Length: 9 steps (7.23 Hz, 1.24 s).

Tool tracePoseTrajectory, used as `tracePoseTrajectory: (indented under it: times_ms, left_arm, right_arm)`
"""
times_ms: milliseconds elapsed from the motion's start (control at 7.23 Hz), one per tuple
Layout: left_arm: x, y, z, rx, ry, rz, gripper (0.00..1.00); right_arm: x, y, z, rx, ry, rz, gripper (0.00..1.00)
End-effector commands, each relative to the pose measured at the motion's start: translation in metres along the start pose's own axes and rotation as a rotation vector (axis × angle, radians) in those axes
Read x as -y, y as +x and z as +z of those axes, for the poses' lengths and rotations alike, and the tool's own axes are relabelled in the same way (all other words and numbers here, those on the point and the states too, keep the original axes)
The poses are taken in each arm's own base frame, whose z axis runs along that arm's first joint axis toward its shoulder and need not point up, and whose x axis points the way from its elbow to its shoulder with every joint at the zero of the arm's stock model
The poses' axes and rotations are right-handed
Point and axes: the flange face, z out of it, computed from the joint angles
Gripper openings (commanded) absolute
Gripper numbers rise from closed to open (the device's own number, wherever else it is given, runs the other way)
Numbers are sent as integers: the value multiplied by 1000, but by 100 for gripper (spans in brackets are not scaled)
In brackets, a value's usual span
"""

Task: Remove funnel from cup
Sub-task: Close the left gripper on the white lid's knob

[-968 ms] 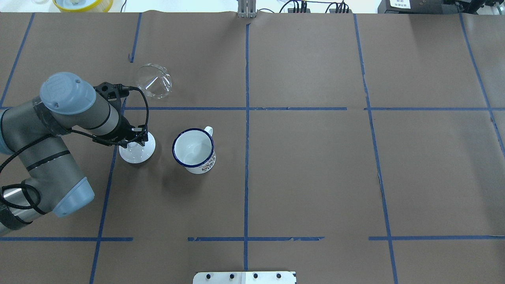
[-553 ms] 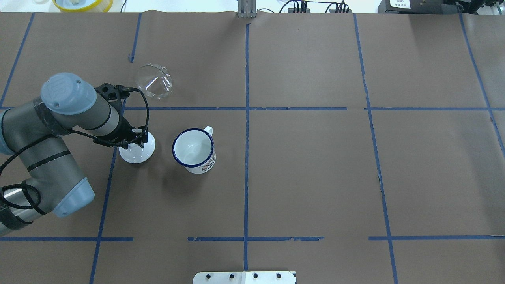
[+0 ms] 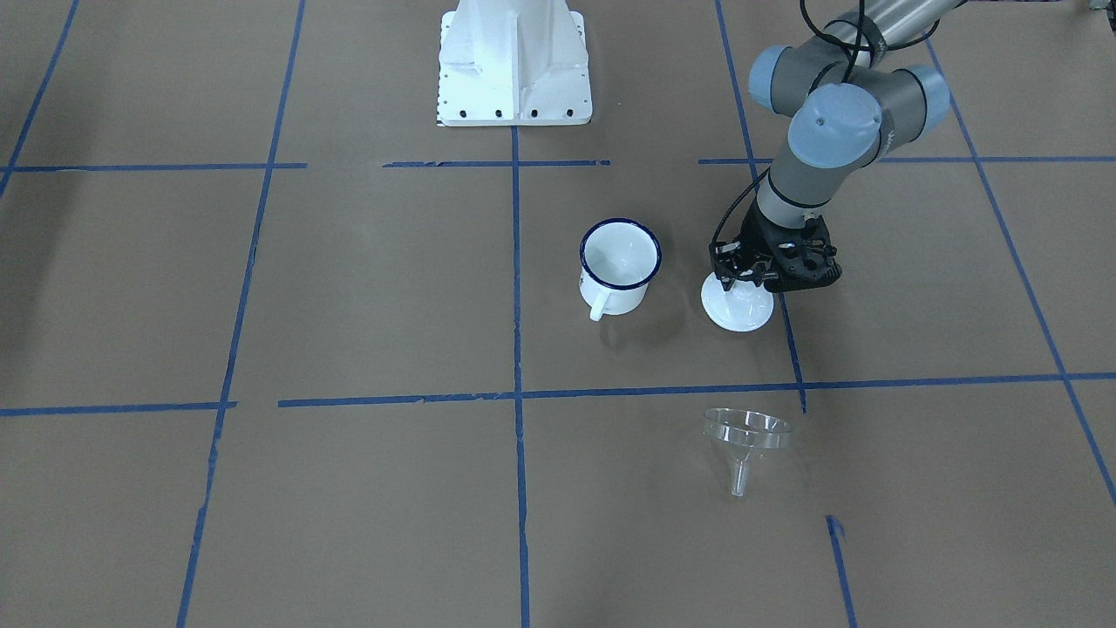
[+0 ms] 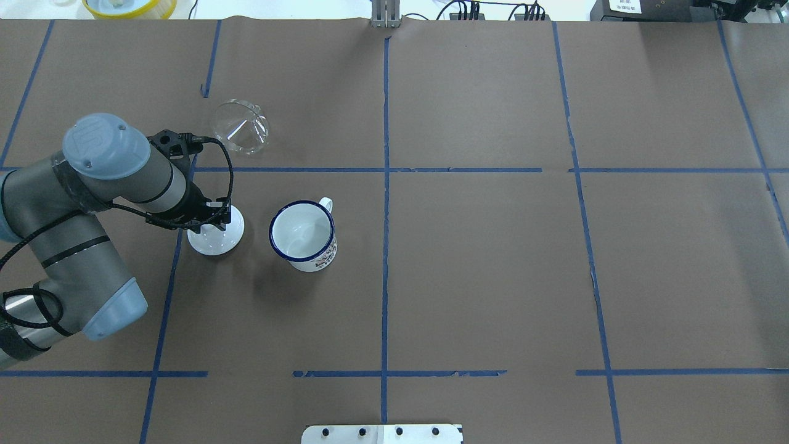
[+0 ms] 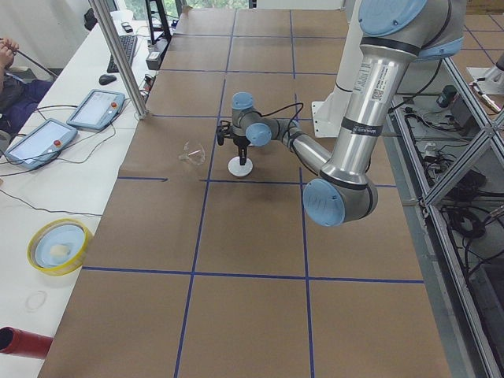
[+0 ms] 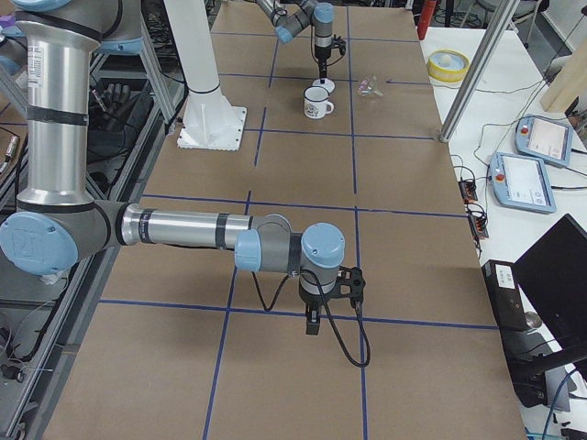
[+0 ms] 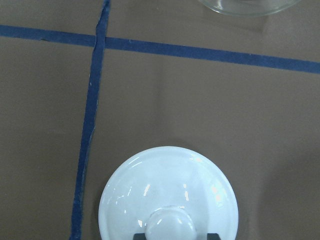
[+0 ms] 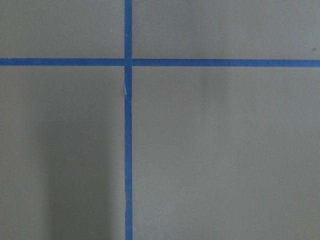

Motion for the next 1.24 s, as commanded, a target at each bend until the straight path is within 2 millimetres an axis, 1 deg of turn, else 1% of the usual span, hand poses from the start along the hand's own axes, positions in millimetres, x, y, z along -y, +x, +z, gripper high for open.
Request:
tracePoseTrajectory:
  times_ms: [0,691,1106]
  left_arm:
    - [0,2,-1,1,1,0,51]
    - [3,2,2,8,5,-1,51]
    - [4,1,2,11,6,-3,49]
  right_arm:
    - [0,0,0,0,0,0,100]
    - [0,0,0,0,0,0,100]
    - [0,0,0,0,0,0,100]
